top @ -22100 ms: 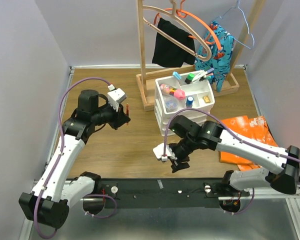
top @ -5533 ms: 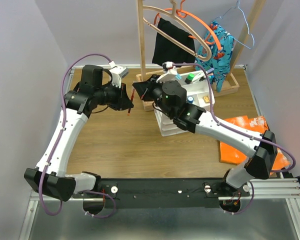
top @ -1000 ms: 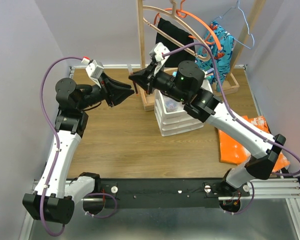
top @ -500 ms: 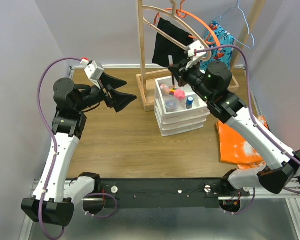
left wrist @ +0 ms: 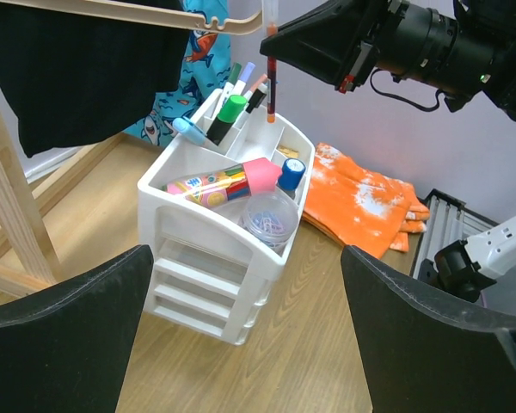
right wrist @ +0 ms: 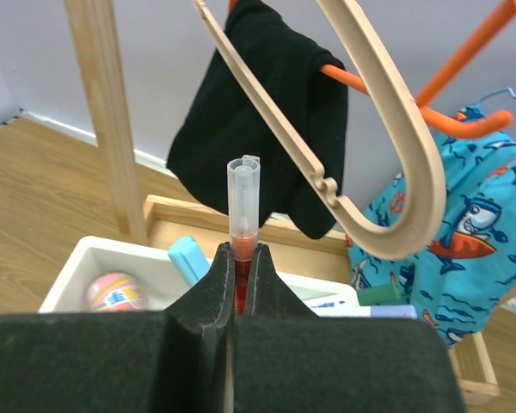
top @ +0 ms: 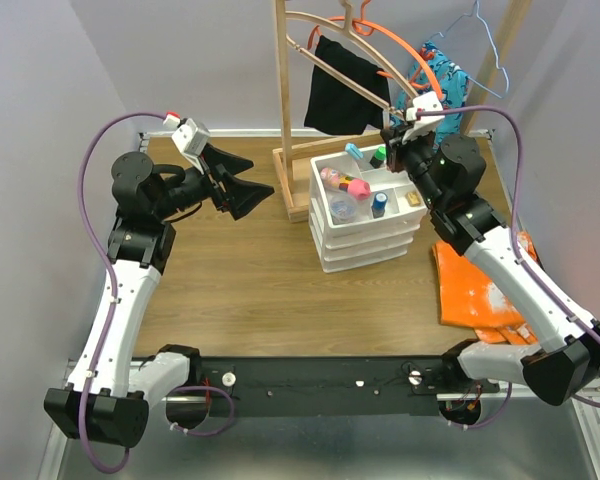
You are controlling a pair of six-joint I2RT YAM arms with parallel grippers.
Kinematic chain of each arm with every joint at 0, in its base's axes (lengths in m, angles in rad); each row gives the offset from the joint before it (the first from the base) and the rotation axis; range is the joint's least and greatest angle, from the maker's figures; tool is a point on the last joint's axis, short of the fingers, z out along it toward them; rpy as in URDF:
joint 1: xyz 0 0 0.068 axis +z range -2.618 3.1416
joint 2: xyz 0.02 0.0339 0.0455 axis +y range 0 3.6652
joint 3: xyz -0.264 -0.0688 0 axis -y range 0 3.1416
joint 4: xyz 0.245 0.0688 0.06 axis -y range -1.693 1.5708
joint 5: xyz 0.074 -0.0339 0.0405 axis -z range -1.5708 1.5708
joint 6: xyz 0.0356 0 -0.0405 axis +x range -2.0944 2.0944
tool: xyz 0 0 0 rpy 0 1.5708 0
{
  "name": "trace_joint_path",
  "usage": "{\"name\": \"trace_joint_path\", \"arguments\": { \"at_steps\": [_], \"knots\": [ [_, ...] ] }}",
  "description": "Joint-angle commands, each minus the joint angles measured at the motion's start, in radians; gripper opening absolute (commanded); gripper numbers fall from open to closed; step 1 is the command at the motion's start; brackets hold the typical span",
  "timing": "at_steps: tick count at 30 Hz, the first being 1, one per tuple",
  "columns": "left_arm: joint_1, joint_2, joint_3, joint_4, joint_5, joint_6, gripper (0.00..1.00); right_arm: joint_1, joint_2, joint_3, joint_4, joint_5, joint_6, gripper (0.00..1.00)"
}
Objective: Sort the stationery into containers
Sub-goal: Place the pen in the storage box.
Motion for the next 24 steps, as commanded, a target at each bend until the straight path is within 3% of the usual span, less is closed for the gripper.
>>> {"name": "trace_joint_path", "arguments": {
  "at_steps": [1,9,24],
  "knots": [
    [0.006,0.0,-0.009,0.001,-0.02,-0.011,0.99,-0.023,-0.026,-0.071,0.116,0.039,-0.034,0.01],
    [0.006,0.002,-0.014,-0.005,-0.021,-0.011,0.99,-0.03,-0.012,-0.154,0.26,0.041,-0.054,0.01],
    [0.006,0.016,-0.025,0.002,-0.028,-0.024,0.99,-0.072,0.061,-0.177,0.383,0.018,-0.075,0.01]
  ]
}}
